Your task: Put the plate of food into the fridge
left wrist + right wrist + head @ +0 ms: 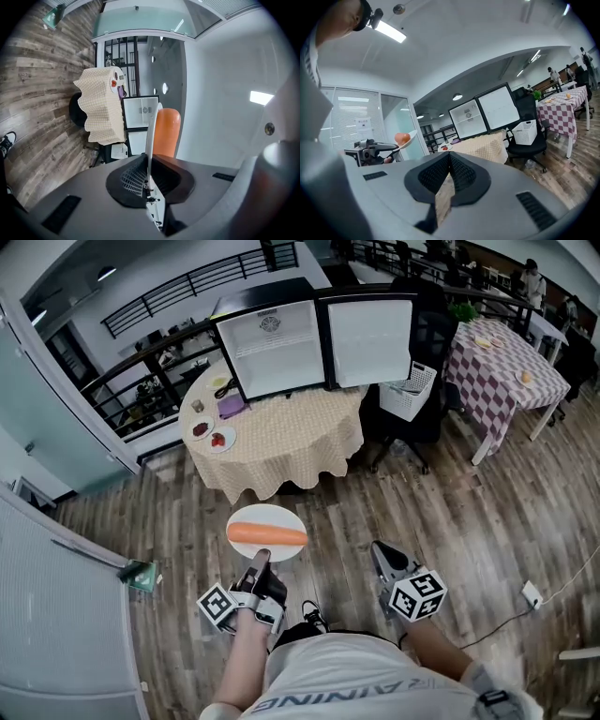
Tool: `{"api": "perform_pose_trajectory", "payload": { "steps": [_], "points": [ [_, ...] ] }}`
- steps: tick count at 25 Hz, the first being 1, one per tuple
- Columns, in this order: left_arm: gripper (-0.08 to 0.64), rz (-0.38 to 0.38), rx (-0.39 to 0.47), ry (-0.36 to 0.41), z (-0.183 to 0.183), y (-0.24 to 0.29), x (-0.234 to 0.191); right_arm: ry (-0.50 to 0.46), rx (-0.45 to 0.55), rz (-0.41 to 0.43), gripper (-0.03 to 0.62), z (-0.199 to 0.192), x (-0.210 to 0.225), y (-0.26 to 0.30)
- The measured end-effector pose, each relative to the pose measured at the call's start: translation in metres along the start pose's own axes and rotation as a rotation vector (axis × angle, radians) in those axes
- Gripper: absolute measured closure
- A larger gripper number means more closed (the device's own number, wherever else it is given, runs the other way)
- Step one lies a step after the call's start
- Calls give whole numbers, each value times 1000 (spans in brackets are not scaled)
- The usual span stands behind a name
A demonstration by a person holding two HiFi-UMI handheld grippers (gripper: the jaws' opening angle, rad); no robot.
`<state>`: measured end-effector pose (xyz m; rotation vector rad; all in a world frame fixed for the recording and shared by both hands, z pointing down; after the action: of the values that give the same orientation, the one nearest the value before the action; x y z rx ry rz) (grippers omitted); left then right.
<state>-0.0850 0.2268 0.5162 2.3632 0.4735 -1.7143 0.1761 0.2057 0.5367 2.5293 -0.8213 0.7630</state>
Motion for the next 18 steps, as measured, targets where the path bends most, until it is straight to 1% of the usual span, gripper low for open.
{"api": "perform_pose_trajectory", "payload": {
  "steps": [6,11,18],
  "points": [
    [534,-3,1,-20,53,23,-21,-37,-18,0,569,15,-23,68],
    [534,2,12,-25,98,35,-44,-65,-47,3,570,16,-41,124],
    [534,3,-11,-31,136,58,-64,-76,-85,17,570,9,-59,181]
  ]
}}
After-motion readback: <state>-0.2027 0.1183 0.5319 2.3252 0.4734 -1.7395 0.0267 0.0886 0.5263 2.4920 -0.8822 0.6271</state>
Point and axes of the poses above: the fingertips, and each gripper's own axes: y forward along the fingers, x to its right, z out of its top, the point moved 1 cm from there along -y, backward along the fingers, and after that the axes turned 15 degrees about y, right-handed, at the moved point
